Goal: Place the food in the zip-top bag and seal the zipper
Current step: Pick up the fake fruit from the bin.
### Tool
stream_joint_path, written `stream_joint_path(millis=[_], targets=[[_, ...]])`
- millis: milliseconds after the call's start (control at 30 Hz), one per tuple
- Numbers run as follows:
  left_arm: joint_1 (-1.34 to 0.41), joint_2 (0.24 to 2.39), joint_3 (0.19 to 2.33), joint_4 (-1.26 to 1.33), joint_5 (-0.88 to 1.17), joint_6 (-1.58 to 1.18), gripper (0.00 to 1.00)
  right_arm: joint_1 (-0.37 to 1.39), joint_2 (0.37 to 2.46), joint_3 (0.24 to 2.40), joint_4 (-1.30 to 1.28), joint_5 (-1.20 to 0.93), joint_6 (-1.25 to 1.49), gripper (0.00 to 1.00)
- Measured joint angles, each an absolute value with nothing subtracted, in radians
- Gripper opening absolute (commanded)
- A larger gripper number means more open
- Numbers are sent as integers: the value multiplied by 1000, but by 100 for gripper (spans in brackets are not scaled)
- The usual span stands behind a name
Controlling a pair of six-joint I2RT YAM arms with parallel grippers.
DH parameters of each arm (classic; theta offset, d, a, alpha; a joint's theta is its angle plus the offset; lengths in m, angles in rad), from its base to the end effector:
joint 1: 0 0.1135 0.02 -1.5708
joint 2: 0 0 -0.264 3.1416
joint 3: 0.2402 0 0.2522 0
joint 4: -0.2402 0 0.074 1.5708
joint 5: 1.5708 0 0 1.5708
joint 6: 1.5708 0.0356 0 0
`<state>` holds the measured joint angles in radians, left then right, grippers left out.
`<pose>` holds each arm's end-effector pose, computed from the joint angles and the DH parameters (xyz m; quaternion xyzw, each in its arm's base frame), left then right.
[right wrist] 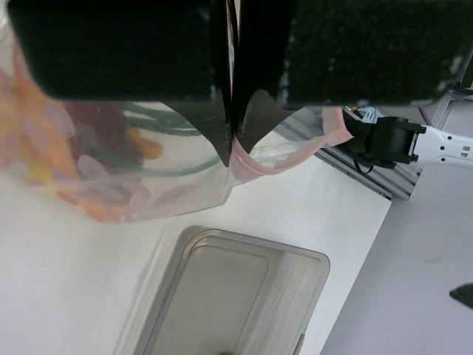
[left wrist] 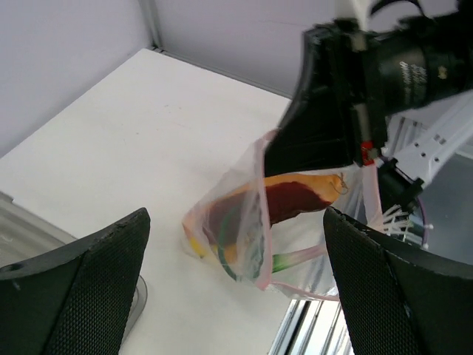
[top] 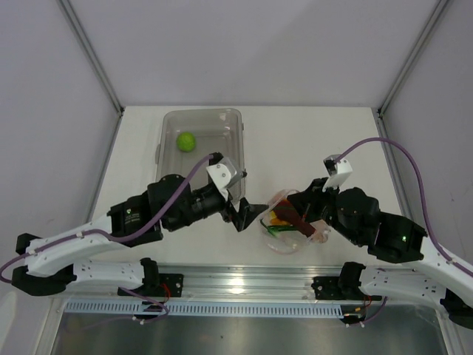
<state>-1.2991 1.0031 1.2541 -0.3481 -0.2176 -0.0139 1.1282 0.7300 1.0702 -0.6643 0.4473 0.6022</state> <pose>0.0634 -0.1990 0.4445 0.3828 0.6331 -0.3440 0.5782 0.0716 0.1152 0.3941 -0.0808 0.7981 0.3165 0.5062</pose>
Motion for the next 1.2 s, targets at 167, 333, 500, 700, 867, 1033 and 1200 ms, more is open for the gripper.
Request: stream_joint_path(millis=[167,333,500,700,867,1033,1200], targets=[[-1179,981,1259,-373,-237,-120,100,1128,736,1070,-665,447,602,0],[-939,988,1276,-427,-153,-252,100,1128,740,1070,-672,446,602,0],[-702,1062,1286,-441,-53,-336,99,1128,741,1070,-682,442,602,0],[-555,1253,1290,-434,-52,-387,99,1126,741,1070,-690,440,602,0],[-441,1431,1357,-457,-80,-453,99,1117,741,1070,-692,441,595,0],[-358,1662,1613,-562,-152,-545,99,1107,754,1070,-691,440,583,0],[-332,1880,1849,-652,-250,-616,100,1093,777,1070,-680,435,571,0]])
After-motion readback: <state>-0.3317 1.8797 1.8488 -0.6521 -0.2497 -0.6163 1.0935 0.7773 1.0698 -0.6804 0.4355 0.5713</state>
